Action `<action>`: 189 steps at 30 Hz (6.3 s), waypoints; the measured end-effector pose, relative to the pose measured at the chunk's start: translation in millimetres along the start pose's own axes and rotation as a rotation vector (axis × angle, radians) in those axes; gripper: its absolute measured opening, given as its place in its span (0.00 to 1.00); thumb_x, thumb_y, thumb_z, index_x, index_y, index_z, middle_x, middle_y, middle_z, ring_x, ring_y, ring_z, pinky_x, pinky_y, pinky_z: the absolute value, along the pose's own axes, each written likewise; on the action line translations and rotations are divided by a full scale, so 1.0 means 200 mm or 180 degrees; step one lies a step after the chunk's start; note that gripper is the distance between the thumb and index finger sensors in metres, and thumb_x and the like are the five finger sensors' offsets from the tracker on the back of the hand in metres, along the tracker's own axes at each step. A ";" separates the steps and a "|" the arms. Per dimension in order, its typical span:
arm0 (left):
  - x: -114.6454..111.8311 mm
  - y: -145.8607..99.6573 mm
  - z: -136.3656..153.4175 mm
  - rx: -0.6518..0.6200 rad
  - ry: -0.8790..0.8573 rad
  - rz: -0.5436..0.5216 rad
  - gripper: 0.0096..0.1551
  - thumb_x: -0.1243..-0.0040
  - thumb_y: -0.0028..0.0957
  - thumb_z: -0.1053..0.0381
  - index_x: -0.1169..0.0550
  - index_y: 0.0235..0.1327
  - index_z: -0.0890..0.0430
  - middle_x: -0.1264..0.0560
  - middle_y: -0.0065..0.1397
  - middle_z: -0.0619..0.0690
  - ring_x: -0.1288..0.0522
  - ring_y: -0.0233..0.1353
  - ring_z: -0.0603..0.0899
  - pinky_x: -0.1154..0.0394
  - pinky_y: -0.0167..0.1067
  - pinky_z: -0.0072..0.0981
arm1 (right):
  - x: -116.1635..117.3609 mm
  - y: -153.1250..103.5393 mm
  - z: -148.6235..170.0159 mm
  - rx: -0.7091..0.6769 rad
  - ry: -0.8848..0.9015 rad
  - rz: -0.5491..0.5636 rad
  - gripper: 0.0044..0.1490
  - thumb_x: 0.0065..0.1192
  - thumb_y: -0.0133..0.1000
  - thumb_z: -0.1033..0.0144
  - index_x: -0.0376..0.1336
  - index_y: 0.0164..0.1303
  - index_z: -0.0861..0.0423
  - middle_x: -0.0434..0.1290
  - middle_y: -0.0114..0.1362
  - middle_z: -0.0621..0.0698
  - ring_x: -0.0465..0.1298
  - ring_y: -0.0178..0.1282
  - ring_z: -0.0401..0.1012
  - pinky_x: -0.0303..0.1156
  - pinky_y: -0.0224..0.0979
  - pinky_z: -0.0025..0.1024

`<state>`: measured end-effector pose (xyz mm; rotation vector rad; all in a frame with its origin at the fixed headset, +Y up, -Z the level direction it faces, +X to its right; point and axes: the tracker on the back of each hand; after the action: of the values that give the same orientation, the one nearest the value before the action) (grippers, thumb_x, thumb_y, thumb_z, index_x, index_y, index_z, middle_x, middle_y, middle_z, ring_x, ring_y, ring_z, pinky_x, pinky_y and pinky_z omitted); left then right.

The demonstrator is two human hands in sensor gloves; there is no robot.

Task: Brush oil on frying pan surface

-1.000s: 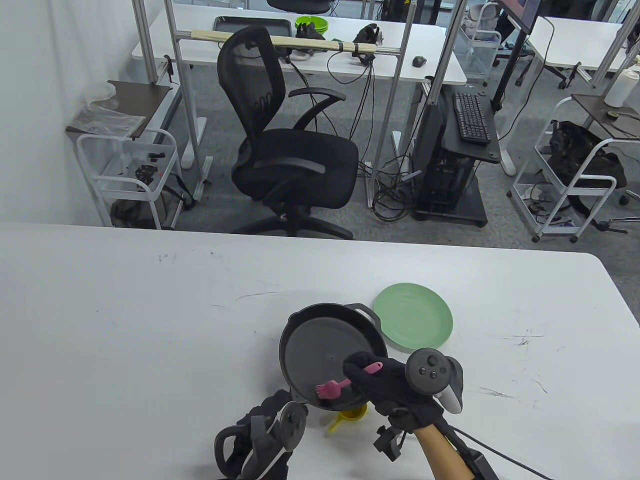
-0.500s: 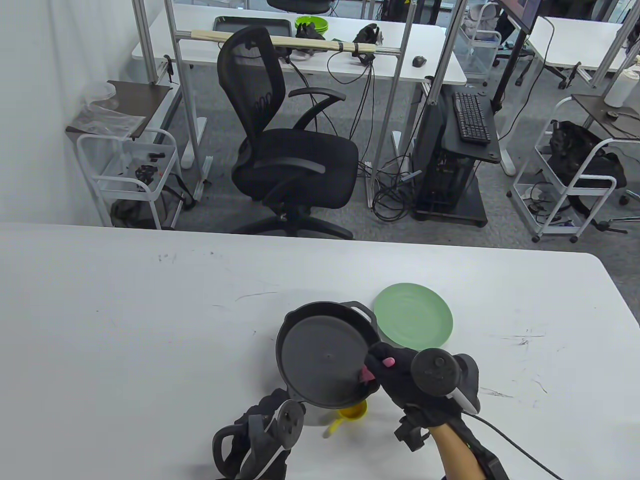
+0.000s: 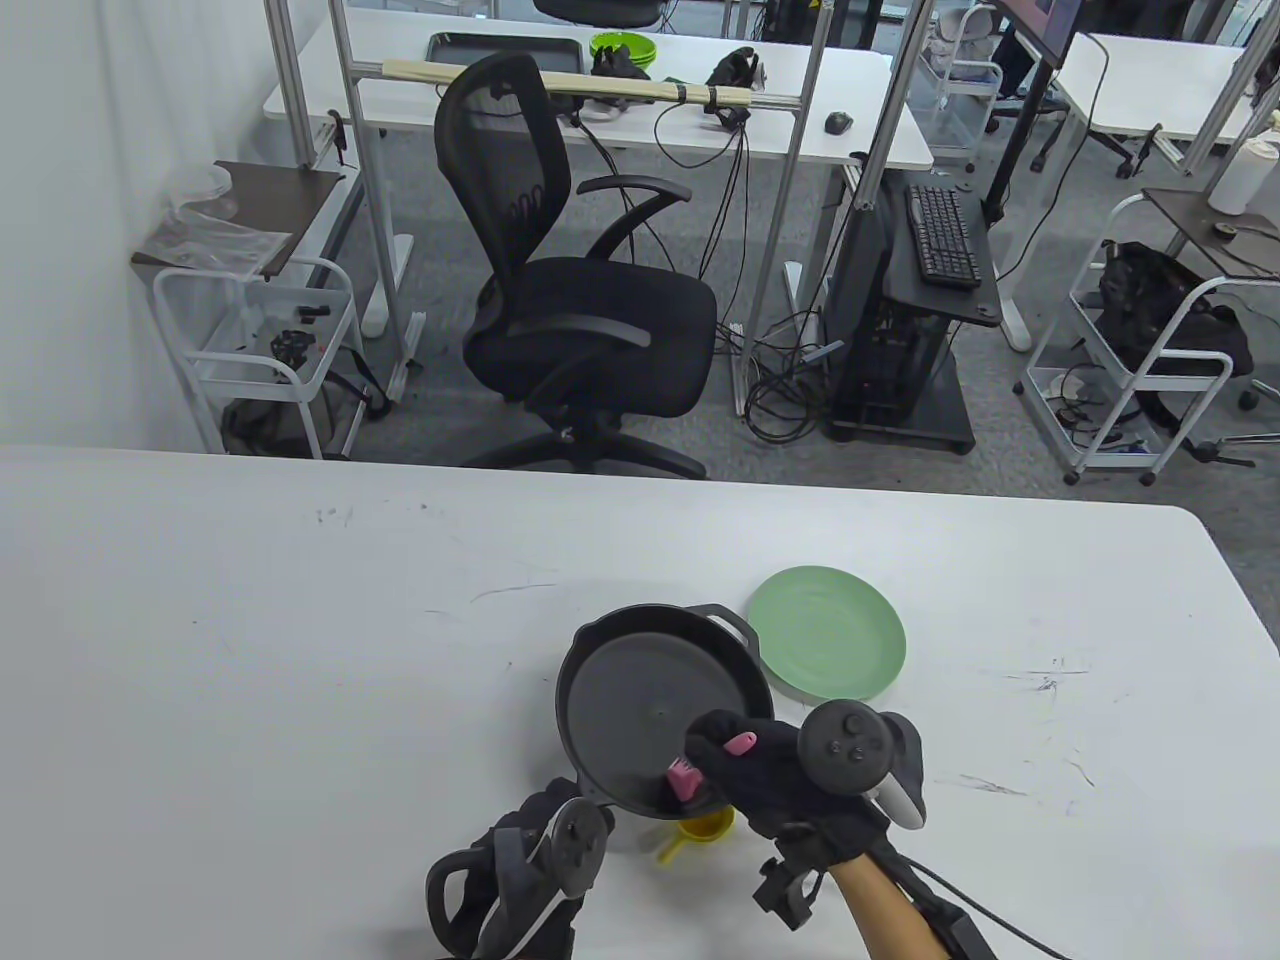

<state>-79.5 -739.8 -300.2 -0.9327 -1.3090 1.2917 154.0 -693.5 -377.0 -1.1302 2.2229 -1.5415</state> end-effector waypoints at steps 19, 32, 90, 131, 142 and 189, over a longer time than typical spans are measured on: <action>0.00 -0.01 -0.02 -0.0015 0.0075 -0.0074 0.35 0.41 0.51 0.33 0.19 0.58 0.57 0.15 0.35 0.45 0.18 0.28 0.49 0.19 0.28 0.41 | -0.10 0.00 0.04 0.0172 -0.0117 0.0055 0.24 0.63 0.65 0.49 0.70 0.63 0.54 0.85 0.46 0.58 0.81 0.40 0.46 0.79 0.42 0.37; 0.01 0.00 -0.01 0.0007 0.0094 -0.0126 0.35 0.40 0.51 0.33 0.19 0.58 0.57 0.15 0.35 0.45 0.18 0.28 0.49 0.19 0.28 0.41 | -0.27 -0.04 0.12 0.0291 -0.0395 0.0548 0.24 0.63 0.65 0.49 0.70 0.63 0.53 0.84 0.47 0.58 0.81 0.41 0.46 0.79 0.43 0.37; 0.01 0.04 0.10 0.0292 -0.0033 -0.0162 0.35 0.40 0.51 0.33 0.19 0.58 0.58 0.15 0.35 0.46 0.18 0.28 0.49 0.19 0.28 0.42 | -0.16 -0.03 0.32 0.0383 0.0417 0.0104 0.24 0.60 0.65 0.46 0.71 0.60 0.52 0.84 0.41 0.54 0.80 0.36 0.43 0.78 0.38 0.33; 0.02 0.04 0.09 0.0261 -0.0020 -0.0112 0.35 0.40 0.51 0.34 0.19 0.58 0.58 0.15 0.35 0.46 0.18 0.28 0.50 0.19 0.28 0.42 | -0.30 -0.08 0.17 -0.0284 0.0794 0.0044 0.24 0.61 0.65 0.46 0.71 0.60 0.52 0.84 0.42 0.54 0.80 0.37 0.43 0.78 0.39 0.34; -0.01 0.00 -0.03 -0.0036 -0.0074 0.0064 0.35 0.41 0.52 0.33 0.19 0.59 0.58 0.15 0.36 0.45 0.18 0.28 0.49 0.19 0.28 0.41 | -0.26 -0.08 0.17 -0.0067 0.1158 0.0554 0.24 0.59 0.66 0.45 0.70 0.62 0.51 0.84 0.44 0.53 0.81 0.38 0.42 0.79 0.40 0.32; -0.02 -0.02 -0.08 -0.0143 0.0003 0.0012 0.35 0.40 0.52 0.33 0.19 0.59 0.57 0.15 0.36 0.45 0.18 0.28 0.49 0.19 0.28 0.41 | -0.18 -0.06 0.08 0.0285 -0.0596 0.0282 0.24 0.62 0.66 0.50 0.68 0.66 0.53 0.83 0.50 0.59 0.80 0.43 0.47 0.78 0.45 0.37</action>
<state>-63.1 -741.2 -298.8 -0.9673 -1.3408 1.2691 192.6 -681.6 -382.6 -1.0865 2.0331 -1.4223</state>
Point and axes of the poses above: the tracker on the back of each hand, its own z axis roughly to the little-finger side, its own y axis roughly from the wrist to the fingertips, x = y × z
